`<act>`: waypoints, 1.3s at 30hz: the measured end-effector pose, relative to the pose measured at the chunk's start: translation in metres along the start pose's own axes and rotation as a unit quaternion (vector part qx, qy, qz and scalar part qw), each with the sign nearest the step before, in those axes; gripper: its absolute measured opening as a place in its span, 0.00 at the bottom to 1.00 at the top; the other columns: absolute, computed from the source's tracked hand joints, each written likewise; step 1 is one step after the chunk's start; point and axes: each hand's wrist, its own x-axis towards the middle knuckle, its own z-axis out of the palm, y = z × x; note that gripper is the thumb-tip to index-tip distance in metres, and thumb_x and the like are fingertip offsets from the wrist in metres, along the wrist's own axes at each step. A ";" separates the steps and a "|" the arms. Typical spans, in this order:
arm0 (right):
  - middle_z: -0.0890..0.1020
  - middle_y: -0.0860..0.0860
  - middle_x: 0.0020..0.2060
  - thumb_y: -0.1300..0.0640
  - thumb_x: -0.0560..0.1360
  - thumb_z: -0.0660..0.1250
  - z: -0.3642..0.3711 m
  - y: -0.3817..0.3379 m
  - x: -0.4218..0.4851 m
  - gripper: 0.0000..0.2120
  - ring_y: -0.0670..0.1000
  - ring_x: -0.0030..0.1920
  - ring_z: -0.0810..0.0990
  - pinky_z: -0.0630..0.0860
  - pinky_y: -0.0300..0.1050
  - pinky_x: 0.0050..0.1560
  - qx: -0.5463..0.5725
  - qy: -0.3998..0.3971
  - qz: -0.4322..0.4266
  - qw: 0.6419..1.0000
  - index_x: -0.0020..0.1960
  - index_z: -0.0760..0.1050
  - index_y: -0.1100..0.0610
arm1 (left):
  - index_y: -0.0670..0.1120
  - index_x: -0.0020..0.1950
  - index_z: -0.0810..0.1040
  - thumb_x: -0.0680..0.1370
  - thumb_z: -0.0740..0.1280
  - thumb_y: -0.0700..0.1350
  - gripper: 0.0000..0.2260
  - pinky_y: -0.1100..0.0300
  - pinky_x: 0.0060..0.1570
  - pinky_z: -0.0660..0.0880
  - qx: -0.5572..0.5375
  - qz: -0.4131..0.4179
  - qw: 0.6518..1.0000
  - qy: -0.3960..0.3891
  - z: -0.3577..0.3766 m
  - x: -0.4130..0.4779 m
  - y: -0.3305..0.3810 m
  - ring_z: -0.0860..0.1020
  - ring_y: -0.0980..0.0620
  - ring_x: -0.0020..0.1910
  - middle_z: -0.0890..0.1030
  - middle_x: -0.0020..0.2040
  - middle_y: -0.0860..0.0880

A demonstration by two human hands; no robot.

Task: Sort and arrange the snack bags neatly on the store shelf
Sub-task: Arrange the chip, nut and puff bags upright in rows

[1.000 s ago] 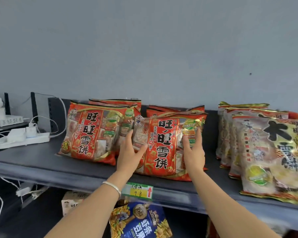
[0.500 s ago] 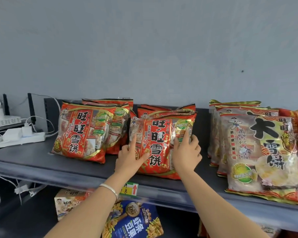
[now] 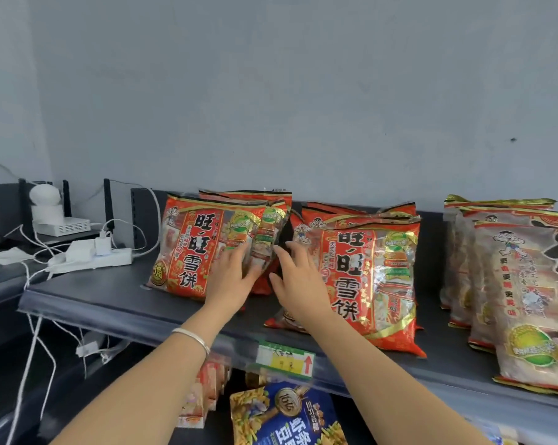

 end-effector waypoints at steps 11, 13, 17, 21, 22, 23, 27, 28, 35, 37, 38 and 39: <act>0.57 0.58 0.76 0.45 0.78 0.63 0.072 -0.073 0.068 0.42 0.58 0.70 0.68 0.70 0.54 0.64 0.258 -0.020 0.260 0.930 0.78 0.36 0.48 | 0.51 0.77 0.51 0.75 0.65 0.59 0.36 0.39 0.67 0.60 0.002 -0.130 0.991 0.027 -0.050 0.073 -0.124 0.56 0.42 0.74 0.56 0.75 0.43; 0.57 0.57 0.76 0.47 0.78 0.64 0.078 -0.076 0.074 0.43 0.57 0.71 0.67 0.69 0.54 0.65 0.292 0.001 0.279 0.915 0.78 0.35 0.46 | 0.53 0.77 0.48 0.74 0.65 0.61 0.38 0.37 0.68 0.57 -0.027 -0.157 0.987 0.013 -0.051 0.086 -0.140 0.55 0.42 0.75 0.54 0.76 0.43; 0.60 0.56 0.75 0.48 0.77 0.66 0.090 -0.077 0.081 0.44 0.56 0.71 0.67 0.70 0.58 0.67 0.302 0.030 0.299 0.905 0.77 0.35 0.42 | 0.57 0.77 0.43 0.65 0.66 0.72 0.49 0.35 0.69 0.53 -0.152 -0.208 0.965 -0.055 -0.051 0.099 -0.164 0.56 0.41 0.75 0.55 0.77 0.46; 0.68 0.55 0.69 0.45 0.78 0.62 0.091 -0.071 0.079 0.39 0.55 0.58 0.77 0.77 0.56 0.55 0.218 0.057 0.333 0.916 0.77 0.37 0.42 | 0.58 0.76 0.44 0.67 0.63 0.72 0.45 0.37 0.67 0.56 -0.117 -0.224 0.965 -0.069 -0.038 0.089 -0.155 0.60 0.38 0.71 0.59 0.75 0.44; 0.69 0.55 0.68 0.44 0.79 0.60 0.090 -0.068 0.078 0.37 0.54 0.55 0.78 0.78 0.55 0.52 0.183 0.068 0.345 0.918 0.77 0.37 0.43 | 0.58 0.76 0.45 0.69 0.62 0.71 0.43 0.37 0.66 0.57 -0.091 -0.221 0.970 -0.054 -0.034 0.086 -0.149 0.61 0.37 0.71 0.60 0.74 0.43; 0.69 0.55 0.67 0.44 0.79 0.58 0.090 -0.064 0.076 0.36 0.55 0.53 0.78 0.79 0.54 0.50 0.159 0.077 0.356 0.918 0.77 0.38 0.44 | 0.58 0.76 0.46 0.69 0.61 0.71 0.42 0.37 0.65 0.58 -0.080 -0.216 0.972 -0.041 -0.031 0.083 -0.143 0.62 0.38 0.70 0.61 0.73 0.43; 0.67 0.56 0.69 0.43 0.80 0.55 0.093 -0.054 0.071 0.35 0.57 0.54 0.77 0.78 0.52 0.48 0.170 0.059 0.356 0.917 0.77 0.36 0.44 | 0.58 0.76 0.46 0.70 0.59 0.72 0.41 0.37 0.63 0.60 -0.075 -0.213 0.974 -0.033 -0.025 0.075 -0.136 0.63 0.39 0.69 0.62 0.72 0.44; 0.66 0.57 0.69 0.43 0.80 0.56 0.094 -0.053 0.071 0.35 0.57 0.56 0.77 0.77 0.52 0.50 0.191 0.054 0.352 0.915 0.77 0.36 0.44 | 0.57 0.76 0.46 0.70 0.58 0.72 0.41 0.37 0.64 0.60 -0.077 -0.214 0.973 -0.038 -0.025 0.075 -0.137 0.62 0.38 0.69 0.62 0.72 0.43; 0.55 0.56 0.75 0.45 0.80 0.57 0.075 -0.051 0.070 0.33 0.60 0.73 0.59 0.67 0.55 0.66 0.111 0.065 0.310 0.942 0.79 0.44 0.51 | 0.51 0.74 0.59 0.76 0.63 0.59 0.29 0.41 0.66 0.56 0.010 -0.086 0.992 0.095 -0.029 0.069 -0.116 0.61 0.43 0.70 0.63 0.71 0.44; 0.57 0.55 0.75 0.47 0.81 0.58 0.065 -0.051 0.065 0.29 0.58 0.73 0.59 0.67 0.52 0.66 0.096 0.079 0.263 0.957 0.78 0.52 0.53 | 0.50 0.70 0.66 0.77 0.64 0.54 0.23 0.42 0.65 0.59 0.018 0.005 0.994 0.108 -0.026 0.066 -0.095 0.65 0.44 0.68 0.68 0.69 0.45; 0.59 0.55 0.74 0.49 0.81 0.59 0.058 -0.051 0.063 0.27 0.57 0.72 0.61 0.67 0.51 0.66 0.088 0.083 0.234 0.965 0.77 0.56 0.53 | 0.50 0.68 0.69 0.77 0.64 0.52 0.20 0.43 0.64 0.61 0.013 0.054 0.993 0.102 -0.023 0.065 -0.083 0.67 0.45 0.66 0.71 0.67 0.46; 0.61 0.54 0.73 0.50 0.80 0.59 0.050 -0.049 0.060 0.25 0.56 0.71 0.63 0.68 0.50 0.65 0.081 0.087 0.206 0.971 0.75 0.59 0.54 | 0.49 0.67 0.71 0.77 0.63 0.51 0.18 0.45 0.62 0.63 0.001 0.096 0.991 0.090 -0.020 0.064 -0.069 0.70 0.46 0.64 0.74 0.64 0.47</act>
